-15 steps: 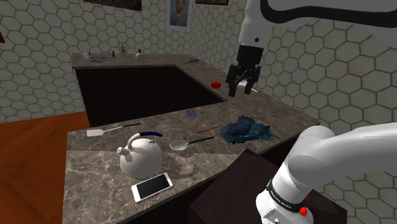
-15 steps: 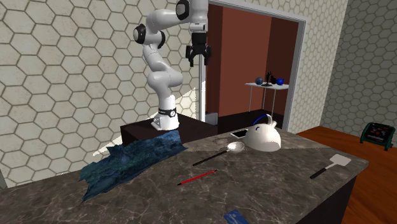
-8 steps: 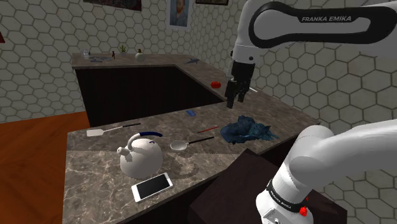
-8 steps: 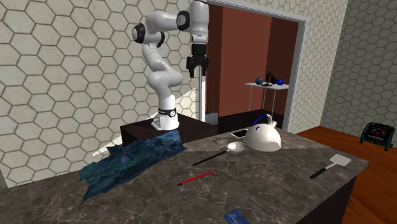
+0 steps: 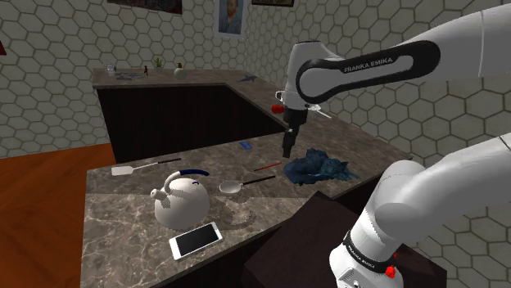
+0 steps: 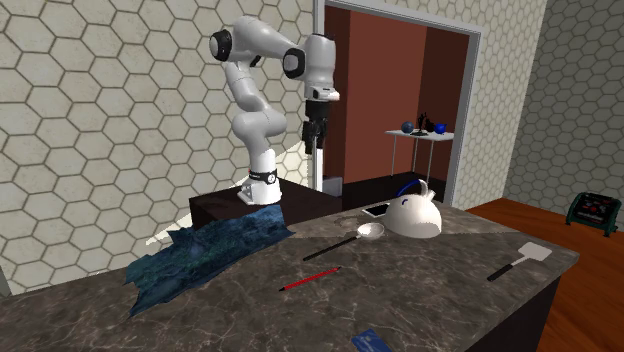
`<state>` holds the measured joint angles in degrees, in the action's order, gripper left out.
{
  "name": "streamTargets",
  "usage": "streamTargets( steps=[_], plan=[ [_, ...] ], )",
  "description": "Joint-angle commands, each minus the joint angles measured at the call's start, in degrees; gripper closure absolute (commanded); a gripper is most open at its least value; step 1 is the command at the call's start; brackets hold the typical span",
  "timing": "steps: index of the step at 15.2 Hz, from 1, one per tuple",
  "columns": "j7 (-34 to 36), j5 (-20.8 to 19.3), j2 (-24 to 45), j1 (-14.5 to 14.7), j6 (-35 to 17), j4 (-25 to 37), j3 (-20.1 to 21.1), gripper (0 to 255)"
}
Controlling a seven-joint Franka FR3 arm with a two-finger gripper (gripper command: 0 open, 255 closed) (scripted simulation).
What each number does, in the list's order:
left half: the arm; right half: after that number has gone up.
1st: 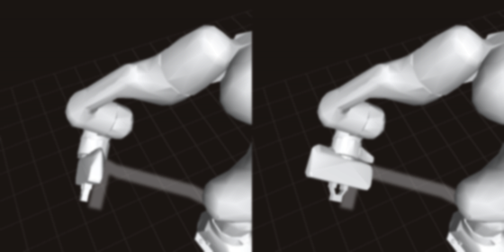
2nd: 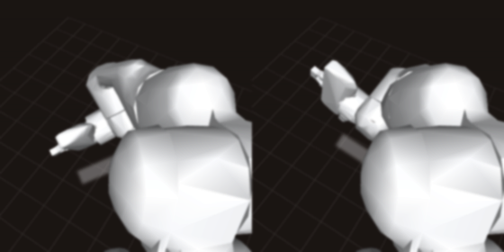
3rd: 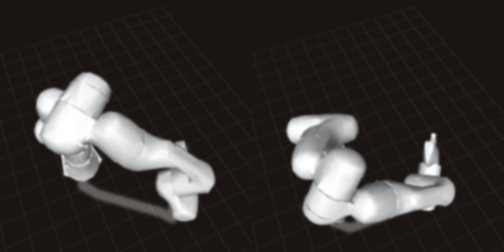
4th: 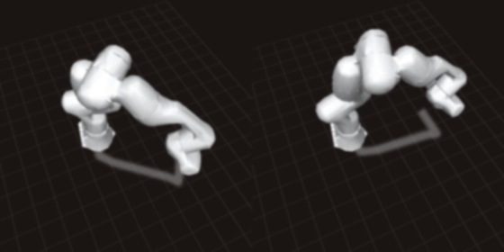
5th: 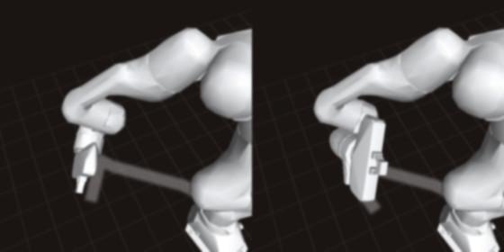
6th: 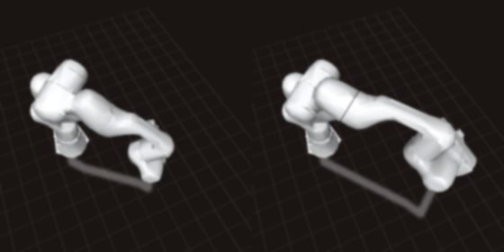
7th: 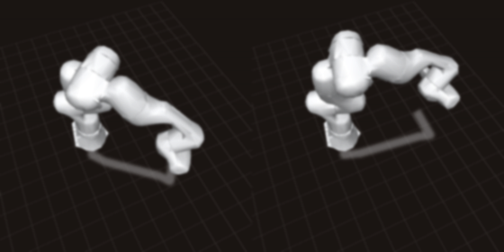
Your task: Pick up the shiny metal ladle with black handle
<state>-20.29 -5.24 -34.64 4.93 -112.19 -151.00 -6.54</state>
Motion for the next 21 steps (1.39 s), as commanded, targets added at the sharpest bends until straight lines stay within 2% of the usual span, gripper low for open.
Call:
streamTargets(
  steps=[1, 6, 12, 18, 21],
  plan=[
    [-5.0, -1.9, 3.4, 0.5, -4.7, -0.6, -1.6, 0],
    [-15.4, -5.1, 13.8, 2.1, -17.0, -1.2, -4.4, 0],
    [-27.6, -7.2, 28.5, 4.0, -31.4, 1.1, -6.6, 0],
    [-39.5, -7.4, 43.8, 4.5, -43.8, 6.3, -6.1, 0],
    [-43.8, -8.0, 50.0, 3.9, -48.0, 9.2, -5.0, 0]
  ],
)
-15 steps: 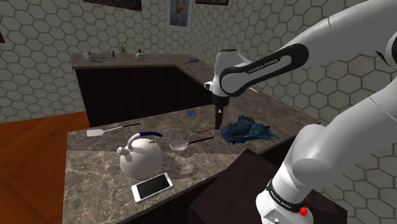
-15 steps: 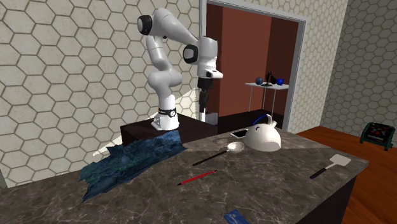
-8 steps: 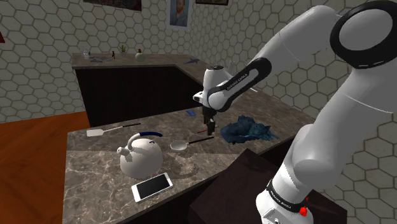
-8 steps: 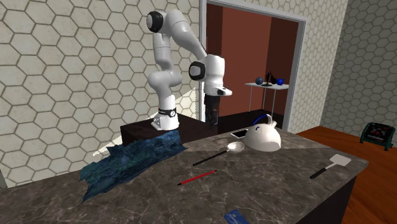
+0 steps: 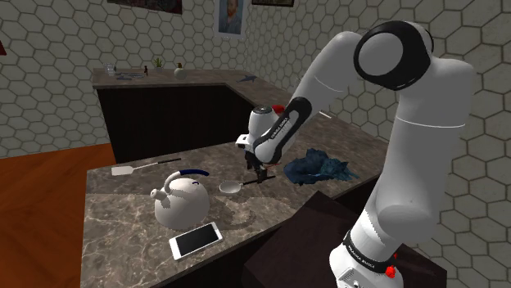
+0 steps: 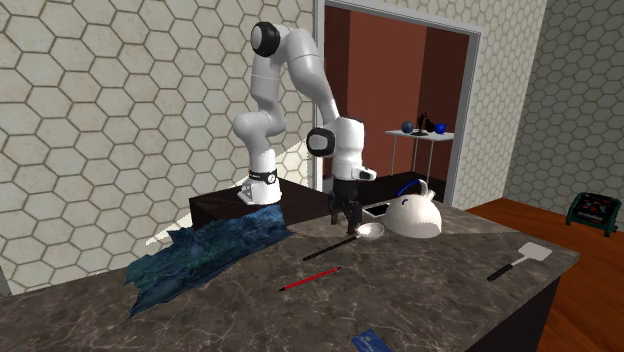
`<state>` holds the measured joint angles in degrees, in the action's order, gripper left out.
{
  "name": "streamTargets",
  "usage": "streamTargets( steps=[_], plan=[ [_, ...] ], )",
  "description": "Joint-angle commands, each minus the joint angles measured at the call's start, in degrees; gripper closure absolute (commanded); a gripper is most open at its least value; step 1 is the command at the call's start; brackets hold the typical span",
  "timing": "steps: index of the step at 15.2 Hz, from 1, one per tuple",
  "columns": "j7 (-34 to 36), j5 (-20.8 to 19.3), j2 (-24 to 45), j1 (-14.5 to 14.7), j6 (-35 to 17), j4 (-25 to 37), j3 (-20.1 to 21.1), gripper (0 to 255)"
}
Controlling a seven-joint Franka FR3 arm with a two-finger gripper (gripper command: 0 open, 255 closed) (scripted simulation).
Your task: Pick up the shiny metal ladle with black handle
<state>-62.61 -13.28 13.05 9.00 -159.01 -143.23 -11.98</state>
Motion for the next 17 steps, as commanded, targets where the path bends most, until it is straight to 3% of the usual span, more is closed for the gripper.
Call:
streamTargets(
  steps=[1, 9, 10, 17],
  plan=[
    [-1.3, 0.0, 3.1, -0.2, -2.0, 1.5, 0.5, 0],
    [-0.6, -0.1, 8.9, -0.3, -6.6, 2.6, 0.6, 0],
    [-0.5, -0.1, 8.8, -0.3, -6.5, 2.6, 0.7, 255],
    [-0.5, -0.1, 8.7, -0.2, -6.4, 2.6, 0.6, 255]
  ],
)
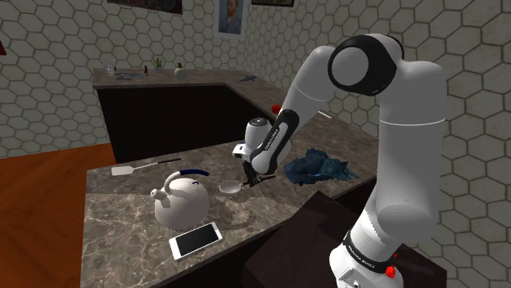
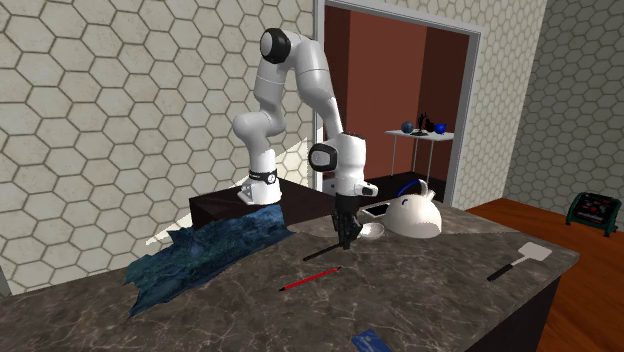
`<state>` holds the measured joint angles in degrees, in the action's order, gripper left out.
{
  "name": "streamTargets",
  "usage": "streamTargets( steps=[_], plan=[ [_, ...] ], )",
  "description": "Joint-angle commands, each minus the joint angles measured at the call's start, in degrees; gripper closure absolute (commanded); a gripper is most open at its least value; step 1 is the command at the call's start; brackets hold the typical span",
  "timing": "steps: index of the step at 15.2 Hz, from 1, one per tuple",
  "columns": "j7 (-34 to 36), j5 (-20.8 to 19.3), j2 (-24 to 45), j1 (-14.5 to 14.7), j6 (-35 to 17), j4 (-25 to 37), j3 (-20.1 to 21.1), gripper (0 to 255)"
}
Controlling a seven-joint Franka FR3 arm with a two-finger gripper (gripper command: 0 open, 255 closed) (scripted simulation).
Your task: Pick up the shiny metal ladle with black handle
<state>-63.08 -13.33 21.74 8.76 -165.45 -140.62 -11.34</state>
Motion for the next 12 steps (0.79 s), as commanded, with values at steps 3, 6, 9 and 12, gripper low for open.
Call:
streamTargets(
  steps=[3, 6, 9, 12],
  plan=[
    [-0.2, 0.0, -0.7, -0.1, 0.5, -0.2, 0.0, 255],
    [-0.5, 0.0, -3.4, -0.1, 2.6, -0.7, -0.1, 255],
    [-0.9, 0.0, -5.9, 0.0, 4.8, -1.1, -0.1, 255],
    [-1.2, 0.0, -8.5, 0.0, 7.1, -1.4, -0.1, 255]
  ],
)
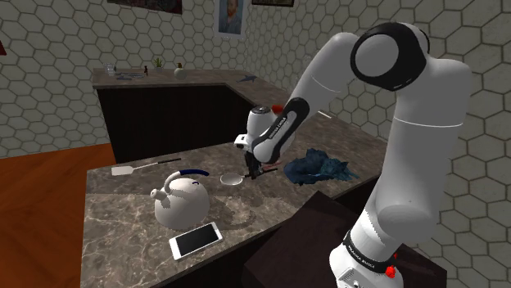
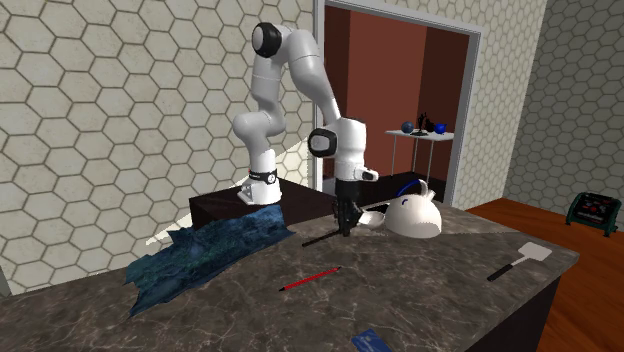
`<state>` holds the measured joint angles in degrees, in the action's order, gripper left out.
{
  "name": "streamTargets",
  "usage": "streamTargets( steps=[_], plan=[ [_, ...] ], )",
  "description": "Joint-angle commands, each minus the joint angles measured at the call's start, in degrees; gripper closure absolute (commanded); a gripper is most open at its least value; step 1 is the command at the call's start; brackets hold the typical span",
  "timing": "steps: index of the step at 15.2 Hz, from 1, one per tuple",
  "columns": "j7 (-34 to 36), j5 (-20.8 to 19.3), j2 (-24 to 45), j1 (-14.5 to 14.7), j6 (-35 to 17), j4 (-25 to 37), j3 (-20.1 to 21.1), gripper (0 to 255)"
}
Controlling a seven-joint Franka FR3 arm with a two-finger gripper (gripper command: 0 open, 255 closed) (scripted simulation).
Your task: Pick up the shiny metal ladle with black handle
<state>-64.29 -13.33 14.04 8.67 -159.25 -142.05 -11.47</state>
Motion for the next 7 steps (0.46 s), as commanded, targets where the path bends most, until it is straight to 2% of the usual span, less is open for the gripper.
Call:
streamTargets(
  steps=[1, 7],
  plan=[
    [-0.1, 0.0, -1.6, 0.1, 1.6, 0.0, 0.0, 255],
    [-0.5, 0.1, -5.0, 0.2, 4.8, -0.1, 0.0, 255]
  ],
)
